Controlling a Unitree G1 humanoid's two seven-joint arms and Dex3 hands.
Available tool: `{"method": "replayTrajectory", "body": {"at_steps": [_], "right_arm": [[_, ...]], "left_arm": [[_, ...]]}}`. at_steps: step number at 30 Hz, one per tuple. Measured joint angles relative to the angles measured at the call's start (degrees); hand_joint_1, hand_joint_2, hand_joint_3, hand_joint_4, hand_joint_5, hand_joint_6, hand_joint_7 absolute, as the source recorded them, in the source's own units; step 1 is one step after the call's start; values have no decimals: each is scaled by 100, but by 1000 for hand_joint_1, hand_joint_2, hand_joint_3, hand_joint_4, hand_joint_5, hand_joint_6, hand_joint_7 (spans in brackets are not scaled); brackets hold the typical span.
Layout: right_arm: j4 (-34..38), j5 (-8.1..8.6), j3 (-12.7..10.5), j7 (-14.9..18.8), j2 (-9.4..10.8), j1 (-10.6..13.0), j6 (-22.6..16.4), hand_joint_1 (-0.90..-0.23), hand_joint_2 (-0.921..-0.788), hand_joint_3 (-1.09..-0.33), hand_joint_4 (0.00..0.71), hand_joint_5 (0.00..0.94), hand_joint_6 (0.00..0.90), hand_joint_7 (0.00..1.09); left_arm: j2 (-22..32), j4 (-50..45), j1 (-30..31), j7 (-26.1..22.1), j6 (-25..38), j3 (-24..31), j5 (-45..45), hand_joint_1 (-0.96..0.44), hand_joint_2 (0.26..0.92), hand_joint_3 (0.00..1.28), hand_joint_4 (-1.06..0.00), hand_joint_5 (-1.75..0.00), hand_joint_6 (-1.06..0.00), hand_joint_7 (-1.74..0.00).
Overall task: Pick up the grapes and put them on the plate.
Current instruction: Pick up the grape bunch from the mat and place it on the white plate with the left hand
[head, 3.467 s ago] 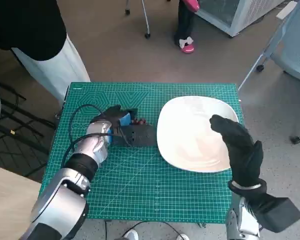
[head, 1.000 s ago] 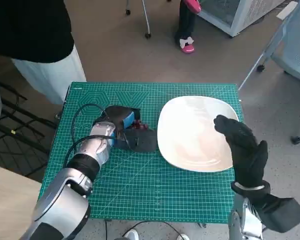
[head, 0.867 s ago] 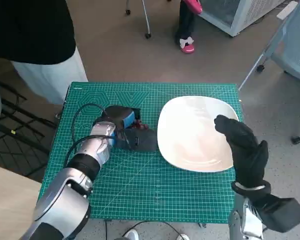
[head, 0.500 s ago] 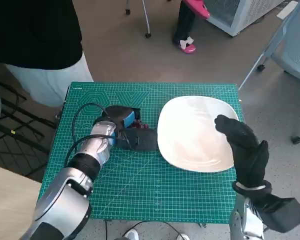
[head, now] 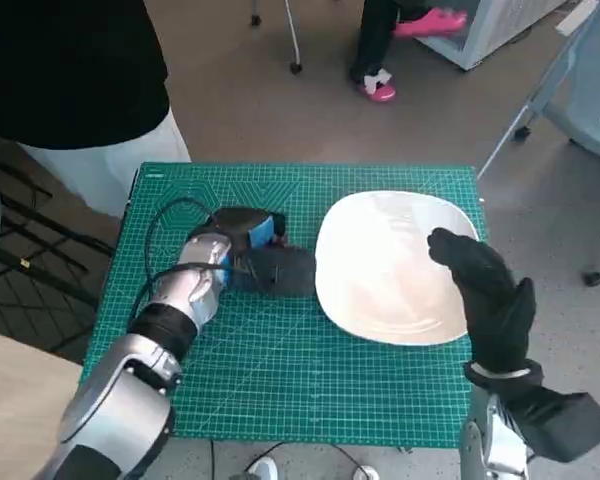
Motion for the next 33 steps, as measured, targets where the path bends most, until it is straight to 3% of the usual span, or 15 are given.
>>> {"method": "replayTrajectory", "body": {"at_steps": [9,20,33], "right_arm": [[1,-7,1,0,-4,-36,4,-610,-921,-904,469,5,92,516],[28,-10,2,1,-13,-111,3,-610,-921,-904,470,5,91,519],[112,6,-3,9,-18,-142,-3,-609,-921,-897,472,5,99,521]], "left_arm": [[504,-1995,430,-397,384,316,2,3,921,185,-555,-1442,-531,-1117],[998,-4290,1102,-893,757,798,49,2,921,179,-564,-1330,-506,-1242],[1106,-5327,1399,-961,913,1130,67,3,921,185,-562,-1271,-491,-1318]]}}
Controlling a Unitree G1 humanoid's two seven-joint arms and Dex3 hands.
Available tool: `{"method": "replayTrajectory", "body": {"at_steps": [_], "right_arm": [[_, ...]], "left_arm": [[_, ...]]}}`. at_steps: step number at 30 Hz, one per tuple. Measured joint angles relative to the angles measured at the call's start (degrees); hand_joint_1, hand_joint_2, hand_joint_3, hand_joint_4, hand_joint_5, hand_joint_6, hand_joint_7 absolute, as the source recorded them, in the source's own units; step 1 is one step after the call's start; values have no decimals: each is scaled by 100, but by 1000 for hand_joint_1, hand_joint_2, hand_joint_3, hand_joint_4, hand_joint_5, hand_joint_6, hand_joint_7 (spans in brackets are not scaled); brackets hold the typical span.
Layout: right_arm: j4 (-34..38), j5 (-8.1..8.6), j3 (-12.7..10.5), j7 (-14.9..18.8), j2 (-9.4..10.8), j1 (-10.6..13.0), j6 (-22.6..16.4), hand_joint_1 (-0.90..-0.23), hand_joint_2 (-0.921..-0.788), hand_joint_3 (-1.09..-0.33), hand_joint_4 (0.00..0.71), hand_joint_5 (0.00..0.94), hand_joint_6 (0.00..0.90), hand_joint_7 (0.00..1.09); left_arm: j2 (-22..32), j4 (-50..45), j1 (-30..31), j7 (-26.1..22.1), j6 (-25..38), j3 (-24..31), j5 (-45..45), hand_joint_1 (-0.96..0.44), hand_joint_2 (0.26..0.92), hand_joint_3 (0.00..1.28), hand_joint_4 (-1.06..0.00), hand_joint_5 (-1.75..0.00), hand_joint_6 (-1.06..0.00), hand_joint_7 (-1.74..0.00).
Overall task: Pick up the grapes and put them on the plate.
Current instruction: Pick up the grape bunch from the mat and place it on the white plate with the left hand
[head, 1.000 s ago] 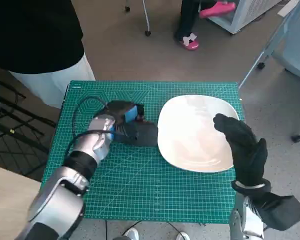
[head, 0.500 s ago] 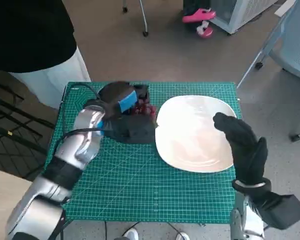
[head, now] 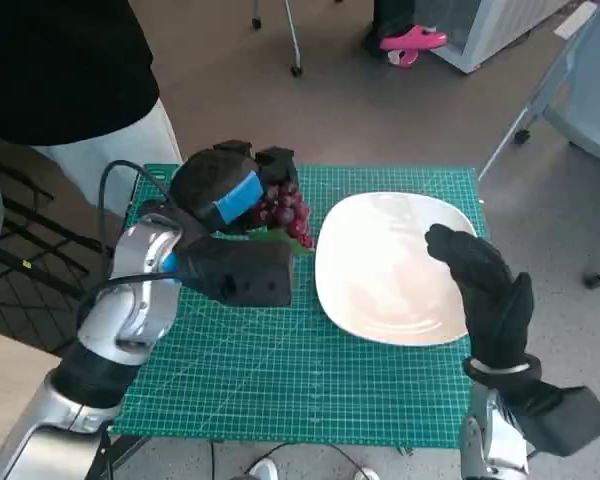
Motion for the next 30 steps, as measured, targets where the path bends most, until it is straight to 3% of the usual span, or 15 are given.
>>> {"method": "replayTrajectory", "body": {"at_steps": [7,13,18,23,30], "right_arm": [[2,1,0,2,0,1,-16,-609,-921,-893,474,6,103,520],[-26,-1,3,0,2,17,-26,-609,-921,-888,477,7,108,517],[-115,-8,7,-12,11,50,-26,-609,-921,-886,478,7,111,513],[-283,-20,14,-58,35,140,-25,-609,-921,-885,479,7,114,510],[-471,-83,-2,-173,47,321,-28,-609,-921,-883,480,7,117,505]], "left_arm": [[-65,-47,13,-13,-4,-7,12,3,921,156,-612,-1319,-521,-1187],[-150,-46,3,-161,-37,-90,14,5,921,172,-570,-1426,-546,-1100],[-327,-29,-94,-305,-38,-258,59,3,921,186,-573,-1401,-503,-1168],[-681,267,-441,-398,-98,-512,133,2,921,183,-595,-1345,-478,-1226],[-1269,1101,-1140,-420,-367,-766,120,3,921,170,-555,-1441,-558,-1100]]}}
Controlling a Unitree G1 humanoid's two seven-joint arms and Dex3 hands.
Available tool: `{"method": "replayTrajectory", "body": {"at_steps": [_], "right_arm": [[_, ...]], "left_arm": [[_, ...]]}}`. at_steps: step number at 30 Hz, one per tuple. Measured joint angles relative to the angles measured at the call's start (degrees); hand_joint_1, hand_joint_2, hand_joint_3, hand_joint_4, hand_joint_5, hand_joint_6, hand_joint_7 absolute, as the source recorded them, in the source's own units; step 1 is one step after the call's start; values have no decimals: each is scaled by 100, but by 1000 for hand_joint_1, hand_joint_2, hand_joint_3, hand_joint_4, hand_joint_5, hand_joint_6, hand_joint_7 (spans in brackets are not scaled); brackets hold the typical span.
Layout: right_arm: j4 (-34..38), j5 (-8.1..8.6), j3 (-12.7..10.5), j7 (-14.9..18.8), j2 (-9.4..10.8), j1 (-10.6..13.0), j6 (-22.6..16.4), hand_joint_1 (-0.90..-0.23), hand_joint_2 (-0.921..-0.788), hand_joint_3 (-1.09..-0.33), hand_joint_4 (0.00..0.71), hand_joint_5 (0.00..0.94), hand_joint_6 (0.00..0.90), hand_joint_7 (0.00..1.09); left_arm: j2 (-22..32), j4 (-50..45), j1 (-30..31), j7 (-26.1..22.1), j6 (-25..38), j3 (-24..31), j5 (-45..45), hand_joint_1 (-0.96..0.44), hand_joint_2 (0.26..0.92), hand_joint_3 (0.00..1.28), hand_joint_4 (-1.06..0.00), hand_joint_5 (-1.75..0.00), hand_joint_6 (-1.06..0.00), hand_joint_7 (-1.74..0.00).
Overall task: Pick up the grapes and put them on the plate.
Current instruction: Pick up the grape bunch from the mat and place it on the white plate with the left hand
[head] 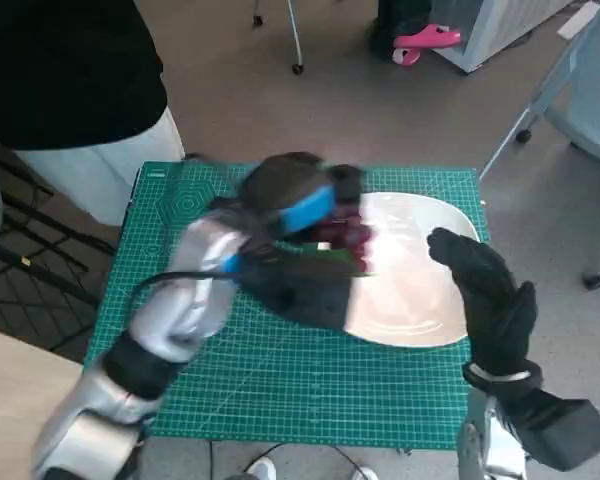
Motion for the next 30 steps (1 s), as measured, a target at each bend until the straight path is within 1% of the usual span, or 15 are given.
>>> {"method": "replayTrajectory", "body": {"at_steps": [6,9,14,18,24,30], "right_arm": [[-96,-53,-39,-156,-2,151,-25,-608,-921,-883,485,9,122,501],[-153,-61,-48,-246,-1,224,-39,-608,-921,-883,494,13,131,501],[-294,-98,-47,-408,12,354,-55,-610,-921,-872,502,16,145,497],[-433,-155,-31,-523,44,449,-47,-612,-921,-860,505,16,154,491],[-624,-235,-4,-665,94,586,-14,-613,-921,-853,507,15,160,482],[-695,-270,-1,-738,104,646,-11,-606,-921,-853,508,14,164,469]], "left_arm": [[-492,910,-556,89,-194,-159,-1,2,921,177,-496,-1486,-592,-1086],[-730,1390,-781,165,-247,-234,2,2,921,187,-482,-1482,-578,-1116],[-1042,2038,-1033,275,-368,-366,10,2,921,193,-485,-1426,-549,-1198],[-1222,2446,-1185,318,-438,-430,8,2,921,204,-480,-1447,-533,-1199],[-1426,2969,-1384,393,-528,-472,7,3,921,250,-449,-1554,-485,-1172],[-1549,3334,-1513,466,-627,-513,7,2,921,274,-422,-1584,-459,-1196]]}}
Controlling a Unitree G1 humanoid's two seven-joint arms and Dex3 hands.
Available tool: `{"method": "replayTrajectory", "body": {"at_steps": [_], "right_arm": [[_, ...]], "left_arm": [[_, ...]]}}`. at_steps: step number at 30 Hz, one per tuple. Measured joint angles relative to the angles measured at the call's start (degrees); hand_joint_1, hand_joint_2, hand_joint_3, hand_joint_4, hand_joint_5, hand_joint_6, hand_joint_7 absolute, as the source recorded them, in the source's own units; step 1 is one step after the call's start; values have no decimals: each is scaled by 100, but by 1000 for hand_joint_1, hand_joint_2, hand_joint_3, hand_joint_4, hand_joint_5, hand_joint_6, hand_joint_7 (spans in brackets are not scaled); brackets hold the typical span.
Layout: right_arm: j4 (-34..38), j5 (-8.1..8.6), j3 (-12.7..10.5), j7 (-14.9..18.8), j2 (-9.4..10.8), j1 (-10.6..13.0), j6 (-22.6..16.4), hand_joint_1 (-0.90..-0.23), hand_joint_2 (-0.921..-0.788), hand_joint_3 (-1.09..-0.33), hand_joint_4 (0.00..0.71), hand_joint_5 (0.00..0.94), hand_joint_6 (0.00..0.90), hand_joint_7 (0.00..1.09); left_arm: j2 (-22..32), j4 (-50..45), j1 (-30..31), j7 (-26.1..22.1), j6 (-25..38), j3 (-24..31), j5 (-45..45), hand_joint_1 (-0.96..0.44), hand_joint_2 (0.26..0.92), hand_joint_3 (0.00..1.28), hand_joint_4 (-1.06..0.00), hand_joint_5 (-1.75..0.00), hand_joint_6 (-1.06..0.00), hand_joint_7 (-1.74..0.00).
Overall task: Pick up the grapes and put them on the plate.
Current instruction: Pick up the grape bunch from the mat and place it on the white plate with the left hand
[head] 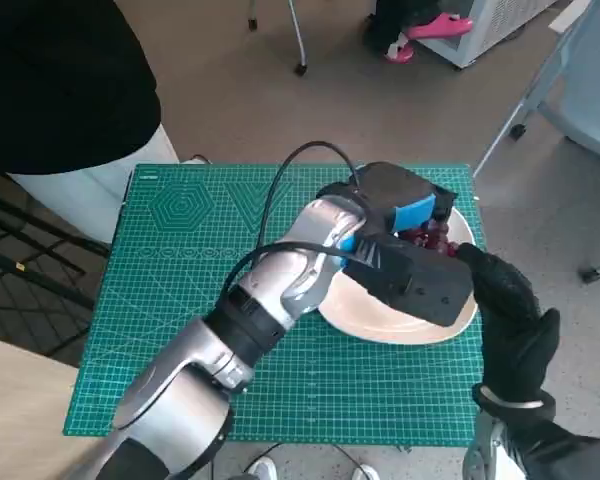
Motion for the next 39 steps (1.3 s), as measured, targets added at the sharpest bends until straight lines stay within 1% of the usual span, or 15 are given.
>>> {"method": "replayTrajectory", "body": {"at_steps": [10,12,14,16,18,19,21,23,24,25,27,28,30,33,39], "right_arm": [[36,-2,-16,-21,-4,63,-118,-596,-921,-864,507,11,158,448],[49,-2,-16,-21,-5,64,-138,-597,-921,-866,507,10,157,446],[61,-3,-16,-21,-7,63,-158,-598,-921,-866,507,10,156,444],[75,-3,-16,-21,-10,63,-178,-599,-921,-867,507,10,156,443],[101,-3,-17,-20,-16,61,-199,-600,-921,-867,508,10,156,442],[118,-3,-17,-20,-20,59,-206,-600,-921,-867,508,10,156,441],[158,-1,-18,-20,-25,51,-216,-600,-921,-868,508,9,156,440],[190,1,-19,-20,-29,44,-220,-600,-921,-868,508,9,156,440],[201,2,-19,-20,-31,41,-221,-600,-921,-868,508,9,156,439],[211,3,-19,-20,-32,38,-221,-600,-921,-868,508,9,156,439],[228,4,-20,-20,-35,30,-222,-600,-921,-868,508,9,156,439],[237,4,-19,-20,-36,26,-222,-601,-921,-868,508,9,157,439],[252,4,-17,-20,-36,17,-222,-602,-921,-867,508,8,159,439],[264,5,-11,-20,-35,0,-222,-606,-921,-865,508,8,163,442],[268,5,24,-20,-24,-47,-219,-622,-921,-860,508,7,167,444]], "left_arm": [[-53,376,-123,86,-86,-73,4,1,921,273,-397,-1448,-454,-1362],[-66,423,-126,100,-87,-76,2,1,921,266,-418,-1431,-449,-1360],[-92,490,-134,103,-86,-67,-19,18,921,261,-463,-1424,-406,-1316],[-133,582,-145,93,-80,-36,-91,113,921,241,-505,-1410,-364,-1049],[-182,680,-152,61,-76,31,-208,235,921,212,-528,-1390,-346,-622],[-206,727,-154,39,-78,74,-275,271,920,203,-537,-1385,-334,-456],[-243,830,-157,-2,-102,162,-423,319,919,194,-545,-1381,-306,-224],[-256,932,-157,-20,-159,230,-547,159,909,163,-501,-1300,-274,-119],[-255,979,-156,-21,-191,256,-592,17,905,135,-458,-1169,-254,-85],[-251,1024,-156,-20,-225,277,-624,-154,903,101,-414,-967,-234,-62],[-240,1095,-156,-12,-287,302,-654,-360,911,61,-330,-548,-203,-38],[-234,1131,-156,1,-326,309,-660,-424,914,57,-287,-380,-192,-28],[-219,1201,-152,47,-428,319,-667,-501,918,70,-200,-183,-176,-14],[-181,1260,-120,144,-589,339,-677,-543,920,104,-143,-65,-164,-5],[-55,1257,35,356,-791,510,-842,-538,921,126,-130,-16,-164,-4]]}}
